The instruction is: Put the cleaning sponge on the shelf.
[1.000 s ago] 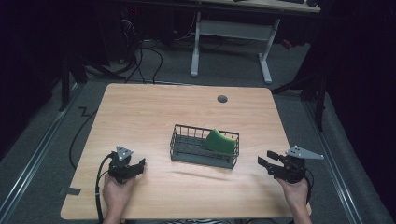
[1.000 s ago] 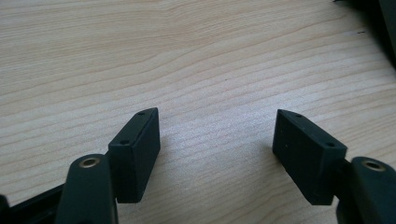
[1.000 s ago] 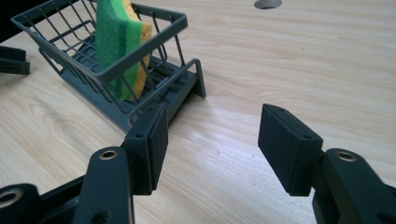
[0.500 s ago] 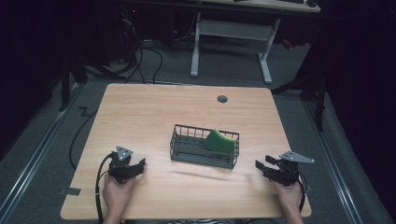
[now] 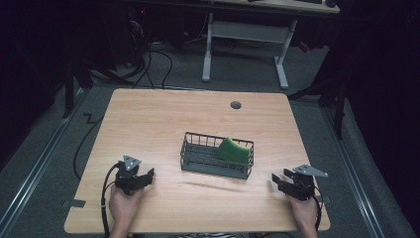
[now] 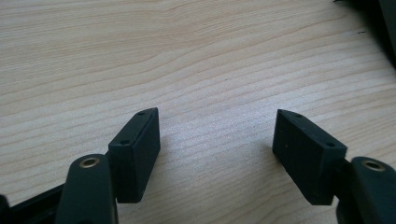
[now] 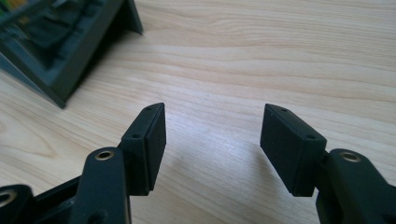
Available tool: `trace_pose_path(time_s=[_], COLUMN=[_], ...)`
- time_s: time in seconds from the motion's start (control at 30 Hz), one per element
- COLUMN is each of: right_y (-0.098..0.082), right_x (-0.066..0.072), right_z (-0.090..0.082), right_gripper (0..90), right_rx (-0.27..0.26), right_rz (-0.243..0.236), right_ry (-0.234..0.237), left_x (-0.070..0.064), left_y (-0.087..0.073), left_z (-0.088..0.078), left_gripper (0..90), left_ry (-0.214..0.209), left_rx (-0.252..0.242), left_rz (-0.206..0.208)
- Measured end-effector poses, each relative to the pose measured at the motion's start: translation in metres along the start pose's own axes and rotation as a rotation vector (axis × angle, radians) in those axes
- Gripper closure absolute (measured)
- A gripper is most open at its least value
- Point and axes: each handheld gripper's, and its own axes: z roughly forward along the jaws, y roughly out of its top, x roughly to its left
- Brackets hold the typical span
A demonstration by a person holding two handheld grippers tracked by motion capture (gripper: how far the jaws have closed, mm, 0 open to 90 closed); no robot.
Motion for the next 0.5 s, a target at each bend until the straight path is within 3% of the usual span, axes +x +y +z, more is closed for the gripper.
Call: trace_pose_path(time_s=[0.23, 0.37, 0.5], right_y=[-0.0014, -0.0007, -0.0006], right_x=[0.0021, 0.002, 0.0042], right_z=[0.0004, 0.003, 0.0039], right_gripper=[38.8, 35.0, 33.0], right_rx=[0.012, 0.054, 0.063], right_rz=[-0.023, -0.018, -0.053], right_ry=[-0.028, -0.047, -0.068], left_x=[-0.0001, -0.0002, -0.0002], left_y=[0.0, 0.0, -0.0002], left_z=[0.0, 0.0, -0.0002], left_gripper=[32.6, 32.5, 32.4], left_ry=[0.001, 0.001, 0.0], left_rx=[0.0, 0.0, 0.0], left_rz=[0.0, 0.001, 0.0])
